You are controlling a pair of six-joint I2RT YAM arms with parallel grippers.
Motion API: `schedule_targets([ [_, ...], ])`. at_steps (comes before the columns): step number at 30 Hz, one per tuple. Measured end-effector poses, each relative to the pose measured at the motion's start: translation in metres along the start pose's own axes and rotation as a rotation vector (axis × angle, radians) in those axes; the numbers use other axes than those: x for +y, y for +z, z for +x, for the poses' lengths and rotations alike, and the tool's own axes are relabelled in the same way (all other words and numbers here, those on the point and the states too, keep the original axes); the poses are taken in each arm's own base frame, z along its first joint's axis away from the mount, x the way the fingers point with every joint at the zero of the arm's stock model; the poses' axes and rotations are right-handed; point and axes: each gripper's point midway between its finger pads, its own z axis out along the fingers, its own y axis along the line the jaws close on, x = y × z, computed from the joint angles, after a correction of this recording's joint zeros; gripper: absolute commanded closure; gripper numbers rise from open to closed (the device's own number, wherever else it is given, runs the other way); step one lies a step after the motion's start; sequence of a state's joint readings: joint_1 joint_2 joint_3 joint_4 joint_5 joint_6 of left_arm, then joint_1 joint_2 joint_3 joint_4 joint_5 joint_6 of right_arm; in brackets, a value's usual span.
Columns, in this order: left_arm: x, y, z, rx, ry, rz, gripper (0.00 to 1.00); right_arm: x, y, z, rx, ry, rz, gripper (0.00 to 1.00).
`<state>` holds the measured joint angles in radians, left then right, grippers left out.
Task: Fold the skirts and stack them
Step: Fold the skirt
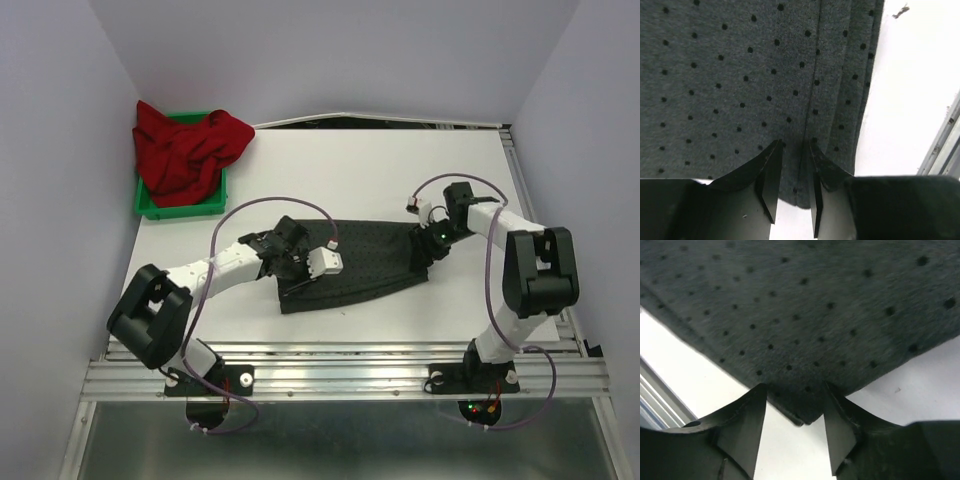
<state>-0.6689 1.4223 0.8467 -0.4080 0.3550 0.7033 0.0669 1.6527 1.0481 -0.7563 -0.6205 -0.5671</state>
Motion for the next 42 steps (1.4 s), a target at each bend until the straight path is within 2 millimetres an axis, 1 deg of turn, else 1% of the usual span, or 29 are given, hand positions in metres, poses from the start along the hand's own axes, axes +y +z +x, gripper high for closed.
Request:
schedule_targets([
  [1, 0.000, 0.006, 0.003, 0.016, -0.009, 0.007, 0.65, -0.006, 0.009, 0.005, 0.028, 0.040, -0.003, 0.50],
  [2, 0.000, 0.011, 0.006, 0.030, -0.021, 0.011, 0.68, -0.012, 0.017, 0.007, 0.044, 0.077, -0.003, 0.54],
  [4, 0.000, 0.020, 0.013, 0.060, -0.045, 0.019, 0.72, -0.019, 0.023, 0.003, 0.052, 0.120, -0.003, 0.56],
  [5, -0.001, 0.025, 0.017, 0.076, -0.062, 0.023, 0.74, -0.025, 0.025, -0.005, 0.053, 0.152, 0.002, 0.58],
  [6, -0.001, 0.027, 0.019, 0.085, -0.069, 0.025, 0.74, -0.030, 0.027, -0.012, 0.047, 0.162, 0.008, 0.58],
  [8, 0.001, 0.029, 0.017, 0.081, -0.083, 0.019, 0.76, -0.042, 0.031, -0.030, 0.030, 0.185, 0.026, 0.58],
  [9, 0.002, 0.029, 0.016, 0.077, -0.089, 0.015, 0.76, -0.051, 0.035, -0.043, 0.013, 0.193, 0.033, 0.58],
  [10, 0.002, 0.029, 0.015, 0.075, -0.093, 0.011, 0.77, -0.059, 0.037, -0.057, -0.014, 0.195, 0.044, 0.56],
  [11, 0.002, 0.030, 0.014, 0.072, -0.098, 0.008, 0.77, -0.063, 0.040, -0.065, -0.025, 0.193, 0.050, 0.53],
  [12, 0.003, 0.029, 0.013, 0.070, -0.104, 0.006, 0.77, -0.070, 0.042, -0.079, -0.047, 0.199, 0.058, 0.49],
  [13, 0.003, 0.029, 0.010, 0.065, -0.110, 0.003, 0.77, -0.075, 0.044, -0.088, -0.062, 0.197, 0.064, 0.46],
  [14, 0.004, 0.028, 0.008, 0.063, -0.122, -0.002, 0.77, -0.080, 0.045, -0.099, -0.082, 0.203, 0.074, 0.40],
  [15, 0.006, 0.027, 0.003, 0.054, -0.132, -0.008, 0.77, -0.085, 0.045, -0.109, -0.099, 0.204, 0.086, 0.36],
  [16, 0.007, 0.026, -0.001, 0.046, -0.138, -0.013, 0.76, -0.090, 0.043, -0.120, -0.121, 0.206, 0.101, 0.35],
  [19, 0.016, 0.020, -0.019, 0.009, -0.182, -0.048, 0.74, -0.096, 0.033, -0.139, -0.171, 0.248, 0.149, 0.37],
  [20, 0.020, 0.017, -0.024, -0.008, -0.197, -0.066, 0.72, -0.094, 0.025, -0.146, -0.196, 0.276, 0.166, 0.37],
  [22, 0.025, 0.010, -0.033, -0.032, -0.226, -0.102, 0.67, -0.084, 0.007, -0.154, -0.257, 0.346, 0.181, 0.36],
  [23, 0.027, 0.006, -0.040, -0.052, -0.238, -0.122, 0.66, -0.077, 0.000, -0.154, -0.281, 0.362, 0.182, 0.36],
  [25, 0.029, 0.000, -0.055, -0.092, -0.236, -0.152, 0.65, -0.050, -0.024, -0.149, -0.343, 0.429, 0.174, 0.36],
  [27, 0.028, -0.001, -0.070, -0.121, -0.214, -0.168, 0.65, -0.030, -0.038, -0.145, -0.396, 0.473, 0.155, 0.37],
  [29, 0.024, 0.001, -0.079, -0.129, -0.194, -0.172, 0.64, -0.013, -0.042, -0.137, -0.423, 0.526, 0.118, 0.39],
  [30, 0.023, 0.003, -0.081, -0.128, -0.191, -0.172, 0.64, -0.010, -0.040, -0.135, -0.429, 0.549, 0.099, 0.39],
  [31, 0.021, 0.007, -0.083, -0.122, -0.184, -0.168, 0.64, -0.006, -0.033, -0.128, -0.421, 0.593, 0.071, 0.41],
  [33, 0.021, 0.014, -0.083, -0.108, -0.183, -0.166, 0.64, -0.002, -0.008, -0.103, -0.376, 0.699, 0.017, 0.44],
  [34, 0.022, 0.018, -0.081, -0.097, -0.186, -0.167, 0.64, 0.001, 0.007, -0.086, -0.347, 0.767, -0.005, 0.45],
  [36, 0.023, 0.026, -0.077, -0.073, -0.198, -0.169, 0.64, 0.009, 0.029, -0.051, -0.288, 0.893, -0.030, 0.50],
  [38, 0.025, 0.032, -0.073, -0.051, -0.209, -0.172, 0.64, 0.016, 0.042, -0.034, -0.267, 0.965, -0.052, 0.51],
  [40, 0.027, 0.036, -0.072, -0.042, -0.218, -0.173, 0.64, 0.023, 0.051, -0.029, -0.264, 0.995, -0.081, 0.52],
  [42, 0.028, 0.039, -0.072, -0.036, -0.224, -0.170, 0.66, 0.031, 0.059, -0.034, -0.263, 0.984, -0.108, 0.53],
])
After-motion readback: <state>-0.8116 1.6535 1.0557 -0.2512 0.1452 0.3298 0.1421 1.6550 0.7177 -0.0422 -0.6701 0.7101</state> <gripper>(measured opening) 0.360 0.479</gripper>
